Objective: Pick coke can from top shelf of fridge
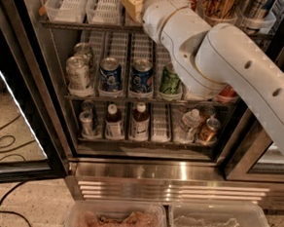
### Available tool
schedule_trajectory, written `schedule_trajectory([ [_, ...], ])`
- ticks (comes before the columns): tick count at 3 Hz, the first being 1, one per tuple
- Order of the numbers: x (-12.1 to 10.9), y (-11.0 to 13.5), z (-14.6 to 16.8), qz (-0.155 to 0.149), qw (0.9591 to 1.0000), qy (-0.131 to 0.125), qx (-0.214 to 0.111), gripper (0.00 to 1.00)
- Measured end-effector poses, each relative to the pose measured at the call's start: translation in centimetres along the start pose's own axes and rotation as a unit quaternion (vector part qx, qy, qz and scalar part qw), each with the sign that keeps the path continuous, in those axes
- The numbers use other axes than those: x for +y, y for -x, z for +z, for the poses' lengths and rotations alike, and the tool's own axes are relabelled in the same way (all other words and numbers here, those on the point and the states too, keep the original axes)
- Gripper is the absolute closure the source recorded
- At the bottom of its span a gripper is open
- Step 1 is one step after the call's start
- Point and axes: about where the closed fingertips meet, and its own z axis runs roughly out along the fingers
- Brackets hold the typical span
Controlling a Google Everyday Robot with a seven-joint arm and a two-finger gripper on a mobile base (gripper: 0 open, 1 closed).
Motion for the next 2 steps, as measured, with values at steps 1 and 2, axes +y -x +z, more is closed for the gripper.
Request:
schedule_trajectory([
  [1,-0.7,1.4,-0.1,0.032,0.9986,-0.011,-0.041,1.00],
  [2,-0.6,2.6,-0.3,0.053,0.9963,-0.003,-0.067,1.00],
])
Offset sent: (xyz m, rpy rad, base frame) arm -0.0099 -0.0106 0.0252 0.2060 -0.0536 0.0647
